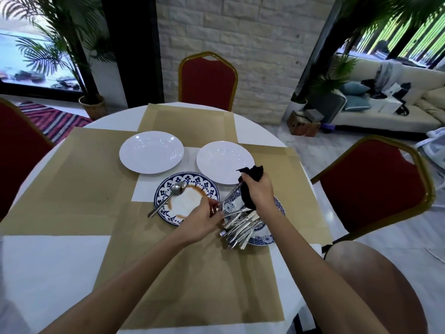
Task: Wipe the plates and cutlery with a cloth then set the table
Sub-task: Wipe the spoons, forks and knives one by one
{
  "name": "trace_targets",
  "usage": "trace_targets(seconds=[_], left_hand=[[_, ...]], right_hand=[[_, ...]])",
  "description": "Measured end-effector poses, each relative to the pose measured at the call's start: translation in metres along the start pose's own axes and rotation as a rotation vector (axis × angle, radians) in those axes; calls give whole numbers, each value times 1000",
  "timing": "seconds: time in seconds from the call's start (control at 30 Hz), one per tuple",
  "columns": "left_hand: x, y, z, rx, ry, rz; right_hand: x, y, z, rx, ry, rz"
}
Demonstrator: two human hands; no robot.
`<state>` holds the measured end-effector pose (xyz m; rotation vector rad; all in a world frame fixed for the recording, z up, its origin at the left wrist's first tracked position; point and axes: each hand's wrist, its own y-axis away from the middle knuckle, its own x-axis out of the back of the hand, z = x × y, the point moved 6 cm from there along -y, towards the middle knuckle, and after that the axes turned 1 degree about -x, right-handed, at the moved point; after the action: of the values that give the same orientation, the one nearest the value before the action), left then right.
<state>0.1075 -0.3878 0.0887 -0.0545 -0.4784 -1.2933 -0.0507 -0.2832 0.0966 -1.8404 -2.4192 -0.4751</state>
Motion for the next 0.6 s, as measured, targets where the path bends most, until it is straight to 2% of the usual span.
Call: trace_targets(seconds=[0.1, 0.17, 0.27, 0.33, 0.37, 0.43, 0.53, 0.6], left_hand=[[-4, -4, -3, 34, 201, -16], [-6, -3, -4, 59, 338, -40], [-4, -2, -7, 94, 379, -31], [-1, -3, -7, 98, 350, -31], [-1, -3, -8, 95, 326, -37], [0, -2, -9, 83, 269, -58], [-5, 1, -15, 76, 234, -129], [-7, 2, -15, 83, 224, -149]], right_hand=[[-2, 12, -21, 412, 482, 139], [-5, 23, -27, 601, 704, 176], [-15, 44, -25, 839, 841, 105], [-27, 62, -16, 1020, 882, -44], [-30, 67, -12, 1037, 885, -115], [-24, 57, -11, 927, 844, -156], [0, 27, -18, 679, 814, 0], [6, 23, -23, 637, 865, 49]])
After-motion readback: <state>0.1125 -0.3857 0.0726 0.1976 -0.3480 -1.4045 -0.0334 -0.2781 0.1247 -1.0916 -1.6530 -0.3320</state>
